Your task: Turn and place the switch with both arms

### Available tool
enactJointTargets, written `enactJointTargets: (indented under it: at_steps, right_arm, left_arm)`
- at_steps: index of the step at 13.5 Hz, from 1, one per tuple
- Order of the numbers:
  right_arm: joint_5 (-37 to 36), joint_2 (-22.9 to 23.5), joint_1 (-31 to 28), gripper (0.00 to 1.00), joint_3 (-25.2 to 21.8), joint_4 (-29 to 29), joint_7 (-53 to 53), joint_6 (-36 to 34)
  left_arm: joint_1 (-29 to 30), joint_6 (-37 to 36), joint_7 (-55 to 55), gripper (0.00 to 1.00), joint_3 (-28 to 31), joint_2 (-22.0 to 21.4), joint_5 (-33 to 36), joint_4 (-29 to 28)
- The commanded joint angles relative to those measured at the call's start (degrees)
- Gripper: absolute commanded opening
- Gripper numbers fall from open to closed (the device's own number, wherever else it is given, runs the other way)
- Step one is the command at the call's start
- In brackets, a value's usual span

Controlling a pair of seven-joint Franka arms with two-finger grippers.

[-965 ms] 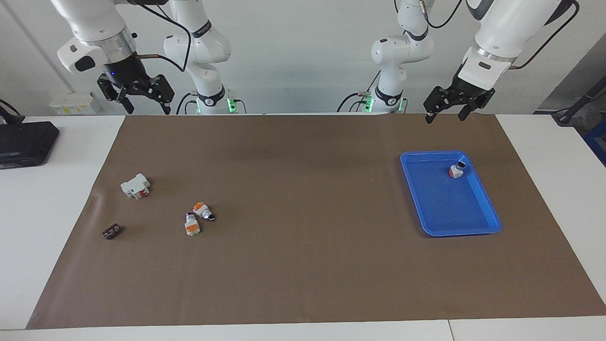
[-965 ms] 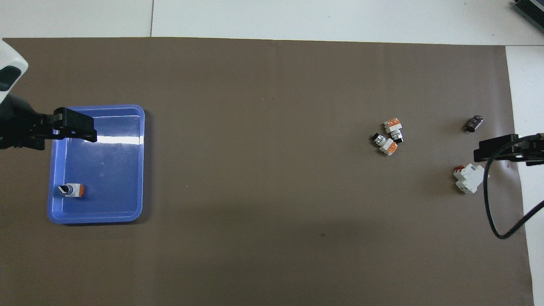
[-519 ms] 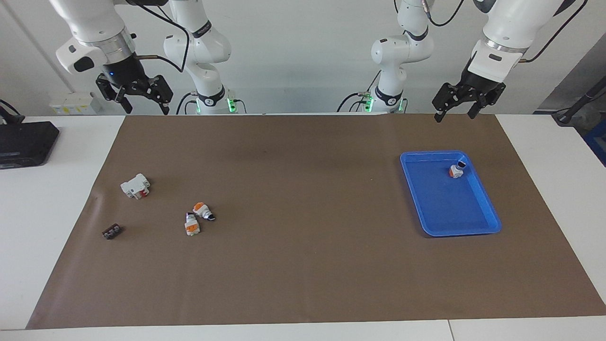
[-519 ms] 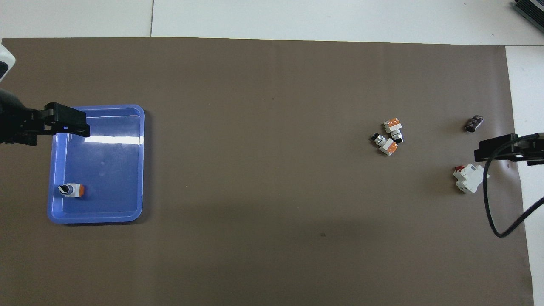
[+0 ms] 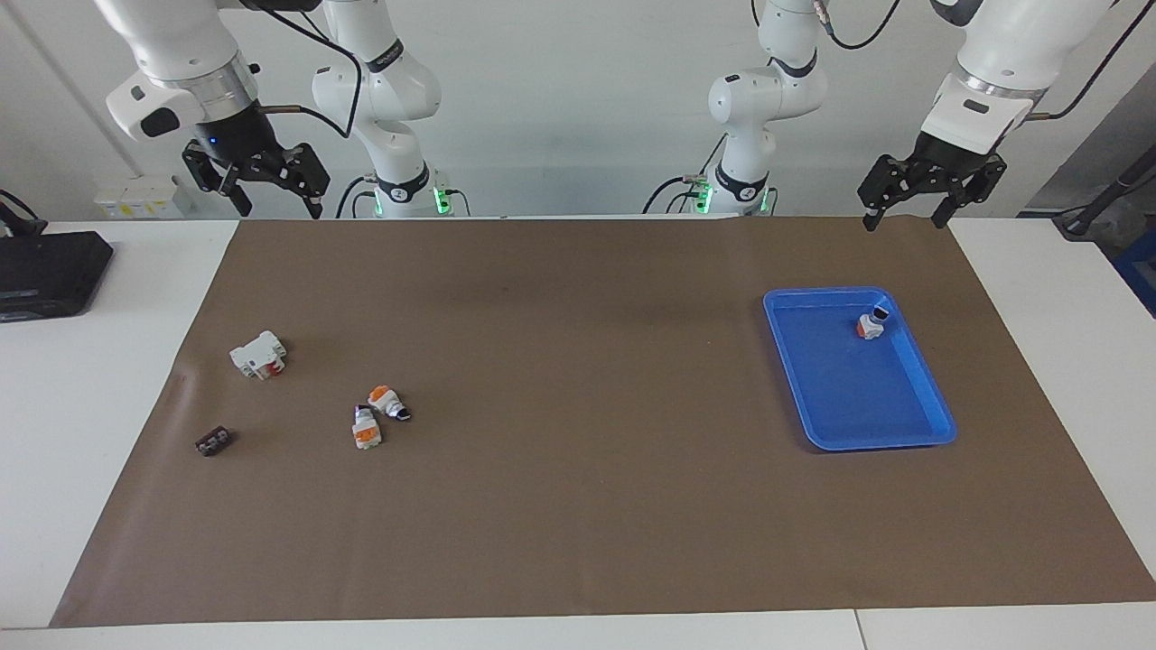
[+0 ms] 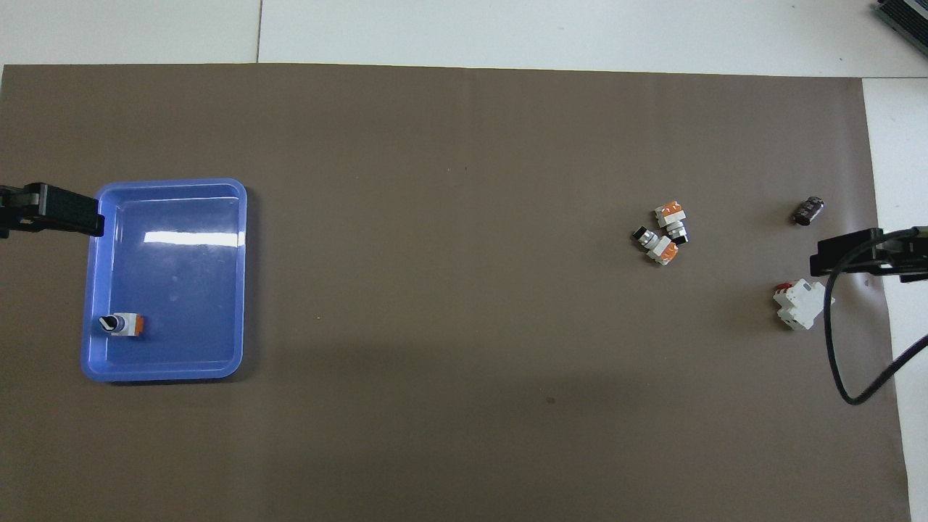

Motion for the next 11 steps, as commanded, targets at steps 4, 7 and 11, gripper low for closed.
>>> enactJointTargets:
  at_steps: [4, 7, 11]
  right_arm:
    - [-0.8, 0.1, -0.2, 1.0, 0.4, 0.3, 0.6, 0.1]
    - [-0.9, 0.0, -0.2, 1.0, 0.4, 0.2, 0.6, 0.0]
    - [-1.5, 0.0, -0.7, 1.0, 0.3, 0.3, 0.5, -0.6]
  left_arm:
    - [-0.9, 0.7, 2.0, 0.99, -0.4, 0.8, 1.4, -0.9]
    - [-0.9, 1.1, 2.0, 0.98, -0.5, 1.9, 1.2, -0.9]
    - [-0.8, 0.7, 2.0, 0.98, -0.4, 1.9, 1.0, -1.1]
